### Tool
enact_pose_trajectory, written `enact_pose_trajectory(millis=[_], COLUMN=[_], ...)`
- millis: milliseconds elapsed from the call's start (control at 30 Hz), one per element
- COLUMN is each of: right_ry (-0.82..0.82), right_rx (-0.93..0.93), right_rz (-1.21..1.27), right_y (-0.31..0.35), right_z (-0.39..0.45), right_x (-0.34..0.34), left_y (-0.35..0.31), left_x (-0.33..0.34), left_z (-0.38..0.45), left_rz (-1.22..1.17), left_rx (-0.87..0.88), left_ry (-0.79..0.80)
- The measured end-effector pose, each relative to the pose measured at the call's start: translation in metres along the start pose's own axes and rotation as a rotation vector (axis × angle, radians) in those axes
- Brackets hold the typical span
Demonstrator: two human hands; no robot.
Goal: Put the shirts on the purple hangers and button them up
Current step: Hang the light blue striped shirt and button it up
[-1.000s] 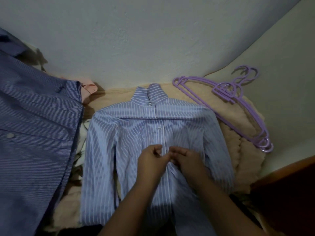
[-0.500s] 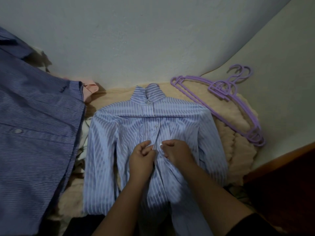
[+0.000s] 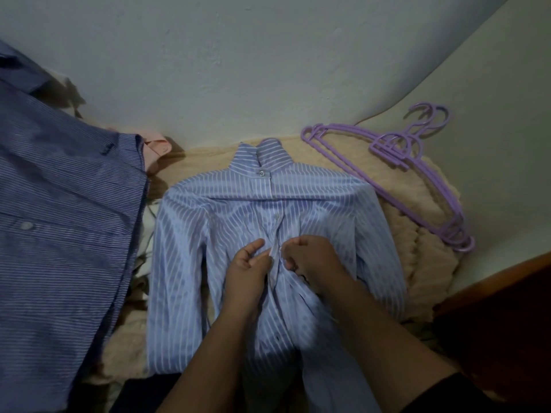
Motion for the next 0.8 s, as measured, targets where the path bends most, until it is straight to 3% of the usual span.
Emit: enact_pose_trajectory(millis=[333, 533, 633, 800], right_ry=[-0.037, 0.029, -0.005, -0.033], right_rx=[-0.248, -0.477, -0.452, -0.247], right_rz=[-0.007, -0.255, -0.247, -0.075], right_y=[0.000, 0.024, 0.023, 0.002], right_z=[0.002, -0.015, -0.012, 0.002], right_x=[0.002, 0.009, 0.003, -0.003], left_y=[-0.008, -0.008, -0.005, -0.001], left_x=[0.010, 0.009, 0.010, 0.011], left_z=[0.003, 0.006, 0.008, 0.012], left_rz=[-0.041, 0.044, 0.096, 0.173], left_rx=[0.001, 0.012, 0.005, -0.052], left_ry=[0.058, 0.062, 0.089, 0.143])
Point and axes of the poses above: each hand's wrist, its own z-axis towards the middle knuckle, its own x-axis out of the palm, y = z × x, the point moved 10 cm from there along z, towards the middle knuckle, and after that the axes turned 3 degrees about -y, right-handed, at the moved point
